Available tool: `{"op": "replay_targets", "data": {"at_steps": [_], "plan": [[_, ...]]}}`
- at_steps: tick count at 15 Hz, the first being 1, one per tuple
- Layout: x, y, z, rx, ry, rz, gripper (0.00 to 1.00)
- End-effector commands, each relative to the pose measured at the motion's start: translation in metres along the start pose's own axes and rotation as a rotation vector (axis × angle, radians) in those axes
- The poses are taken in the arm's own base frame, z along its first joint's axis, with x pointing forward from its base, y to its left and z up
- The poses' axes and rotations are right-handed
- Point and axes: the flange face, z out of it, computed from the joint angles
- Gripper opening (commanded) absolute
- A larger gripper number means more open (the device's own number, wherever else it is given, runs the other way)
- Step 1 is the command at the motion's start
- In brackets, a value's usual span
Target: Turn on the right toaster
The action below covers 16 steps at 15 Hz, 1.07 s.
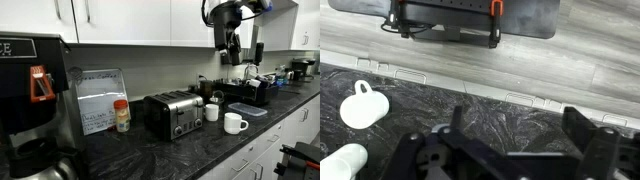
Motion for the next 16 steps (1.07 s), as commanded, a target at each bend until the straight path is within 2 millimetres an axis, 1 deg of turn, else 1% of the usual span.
{"op": "replay_targets", "data": {"at_steps": [1, 9, 11, 13, 16], "plan": [[0.000, 0.000, 0.000, 0.000, -0.001, 0.000, 1.00], [0.000, 0.000, 0.000, 0.000, -0.001, 0.000, 1.00], [-0.001, 0.001, 0.000, 0.012, 0.030, -0.030, 1.00], [0.004, 0.013, 0.006, 0.018, 0.053, -0.052, 1.00], [0.016, 0.041, 0.017, 0.014, 0.090, -0.084, 1.00]]}}
